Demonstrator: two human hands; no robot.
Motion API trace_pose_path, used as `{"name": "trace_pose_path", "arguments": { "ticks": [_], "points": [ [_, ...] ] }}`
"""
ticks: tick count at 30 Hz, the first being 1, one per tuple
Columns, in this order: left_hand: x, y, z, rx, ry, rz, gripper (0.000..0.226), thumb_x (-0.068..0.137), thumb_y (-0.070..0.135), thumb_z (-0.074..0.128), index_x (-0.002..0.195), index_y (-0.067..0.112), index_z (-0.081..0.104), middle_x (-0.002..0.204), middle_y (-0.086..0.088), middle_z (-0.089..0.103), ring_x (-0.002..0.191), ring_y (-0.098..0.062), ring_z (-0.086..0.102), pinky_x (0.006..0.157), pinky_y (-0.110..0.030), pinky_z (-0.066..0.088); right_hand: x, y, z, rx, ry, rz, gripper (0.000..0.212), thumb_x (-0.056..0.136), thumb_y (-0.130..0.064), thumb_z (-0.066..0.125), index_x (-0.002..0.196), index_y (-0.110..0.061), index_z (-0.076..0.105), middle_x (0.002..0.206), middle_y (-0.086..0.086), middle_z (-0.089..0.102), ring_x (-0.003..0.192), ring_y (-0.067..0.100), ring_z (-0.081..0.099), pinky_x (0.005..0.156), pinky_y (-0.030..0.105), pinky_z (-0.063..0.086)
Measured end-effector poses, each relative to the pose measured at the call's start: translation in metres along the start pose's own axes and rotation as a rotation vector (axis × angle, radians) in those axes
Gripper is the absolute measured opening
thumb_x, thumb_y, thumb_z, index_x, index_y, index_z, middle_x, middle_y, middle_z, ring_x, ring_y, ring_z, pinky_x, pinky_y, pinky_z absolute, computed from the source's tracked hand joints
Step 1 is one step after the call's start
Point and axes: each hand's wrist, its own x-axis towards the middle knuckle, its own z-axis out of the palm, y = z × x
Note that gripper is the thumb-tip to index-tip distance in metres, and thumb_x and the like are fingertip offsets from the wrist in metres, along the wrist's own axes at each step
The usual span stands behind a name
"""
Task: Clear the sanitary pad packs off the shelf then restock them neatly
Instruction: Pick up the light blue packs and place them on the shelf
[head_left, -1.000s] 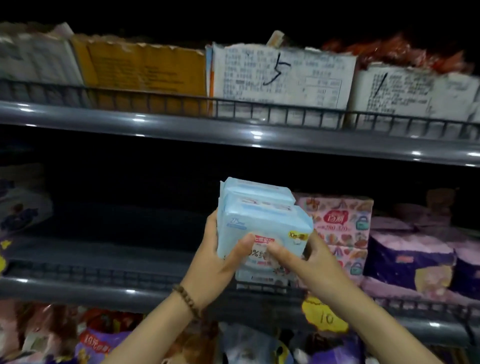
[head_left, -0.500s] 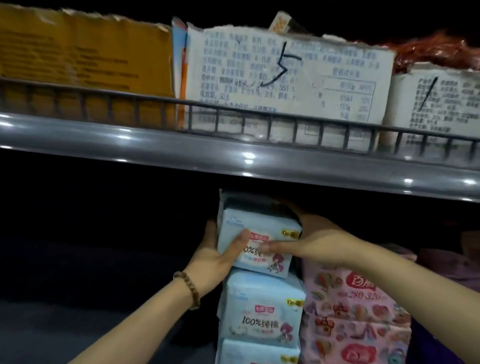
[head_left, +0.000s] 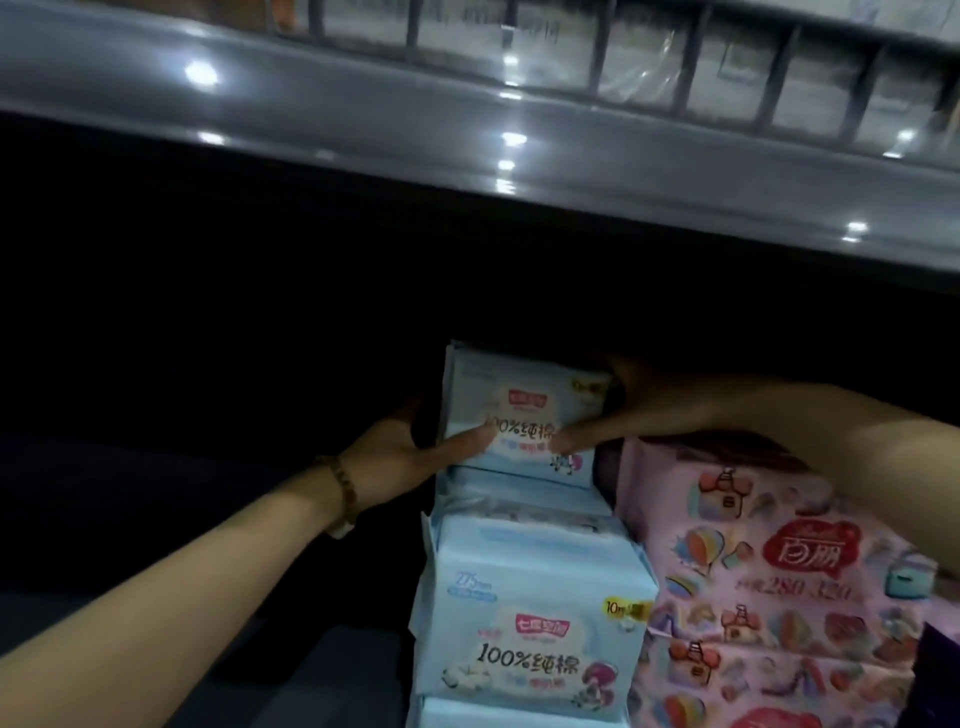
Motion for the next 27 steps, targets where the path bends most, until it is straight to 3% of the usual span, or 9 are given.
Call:
{"name": "trace_pose_path", "arguments": {
  "ticks": [3,8,11,14,16,20,22,24,27],
  "points": [
    [0.011,-0.005,-0.001,0.025,0.024,-0.009,0.090,0.056,0.067,0.060,0.138,0.034,0.042,0.127,0.012,0.055,0.103,-0.005,0.054,0.083,-0.015,0.041,0.012,-0.001,0.006,0.011,0.069,-0.001,0.118,0.042,-0.054,0.078,0.145,-0.021,0.031,0.133,-0.004,0.051,0.123,0.015,0.050,0.104,0.035,0.045],
    [0.020,-0.009,0.001,-0.002,0.013,-0.052,0.093,0.060,0.067,0.059,0.143,0.032,0.037,0.135,0.007,0.052,0.111,-0.011,0.053,0.094,-0.023,0.044,0.026,0.003,0.009,0.057,0.090,0.030,0.087,0.075,-0.020,0.078,0.146,-0.022,0.028,0.120,-0.009,0.047,0.113,0.008,0.046,0.093,0.020,0.041],
    [0.020,-0.007,0.005,-0.030,0.024,-0.044,0.081,0.072,0.060,0.062,0.143,0.031,0.036,0.134,0.010,0.050,0.110,-0.010,0.053,0.094,-0.023,0.044,0.027,0.006,0.006,0.052,0.083,0.062,0.090,0.074,-0.024,0.079,0.147,-0.023,0.027,0.123,-0.008,0.048,0.119,0.011,0.047,0.098,0.023,0.041],
    [0.013,-0.001,0.009,-0.034,0.059,-0.034,0.069,0.083,0.049,0.062,0.143,0.030,0.035,0.117,0.012,0.049,0.101,-0.006,0.050,0.082,-0.016,0.043,0.021,0.006,0.005,0.056,0.098,0.067,0.092,0.074,-0.027,0.078,0.148,-0.024,0.025,0.134,-0.005,0.046,0.122,0.011,0.044,0.100,0.023,0.038],
    [0.005,0.003,0.007,-0.030,0.057,-0.016,0.065,0.083,0.047,0.063,0.141,0.029,0.039,0.121,0.011,0.054,0.100,-0.004,0.052,0.073,-0.008,0.044,0.010,0.002,0.002,0.063,0.125,0.070,0.088,0.080,-0.030,0.073,0.150,-0.026,0.021,0.139,-0.004,0.041,0.123,0.011,0.041,0.097,0.021,0.034],
    [-0.024,0.012,-0.007,0.012,0.113,0.030,0.081,0.073,0.058,0.057,0.143,0.022,0.039,0.140,0.005,0.048,0.126,-0.010,0.047,0.099,-0.017,0.037,-0.026,-0.017,-0.001,-0.013,0.239,0.044,0.071,0.088,-0.046,0.059,0.148,-0.038,0.022,0.156,-0.004,0.025,0.140,0.019,0.029,0.100,0.020,0.024],
    [-0.051,0.019,-0.012,0.031,0.162,0.022,0.081,0.076,0.058,0.055,0.146,0.022,0.033,0.146,0.006,0.040,0.133,-0.010,0.038,0.104,-0.019,0.029,-0.054,-0.032,0.004,-0.107,0.239,0.018,0.062,0.090,-0.051,0.052,0.146,-0.044,0.025,0.153,-0.008,0.031,0.136,0.017,0.036,0.097,0.016,0.026],
    [-0.086,0.023,-0.015,0.073,0.149,0.048,0.081,0.076,0.060,0.051,0.146,0.023,0.031,0.148,0.009,0.036,0.135,-0.007,0.034,0.109,-0.021,0.027,-0.083,-0.048,0.018,-0.138,0.270,-0.035,0.059,0.089,-0.054,0.051,0.144,-0.039,0.034,0.146,-0.006,0.043,0.130,0.015,0.044,0.097,0.015,0.031],
    [-0.142,0.025,-0.014,0.125,0.112,0.102,0.088,0.069,0.067,0.046,0.146,0.026,0.030,0.147,0.015,0.034,0.136,0.000,0.030,0.110,-0.019,0.025,-0.123,-0.068,0.048,-0.233,0.350,-0.177,0.067,0.083,-0.064,0.046,0.141,-0.029,0.042,0.140,-0.003,0.048,0.131,0.015,0.042,0.110,0.032,0.033]
  ]
}}
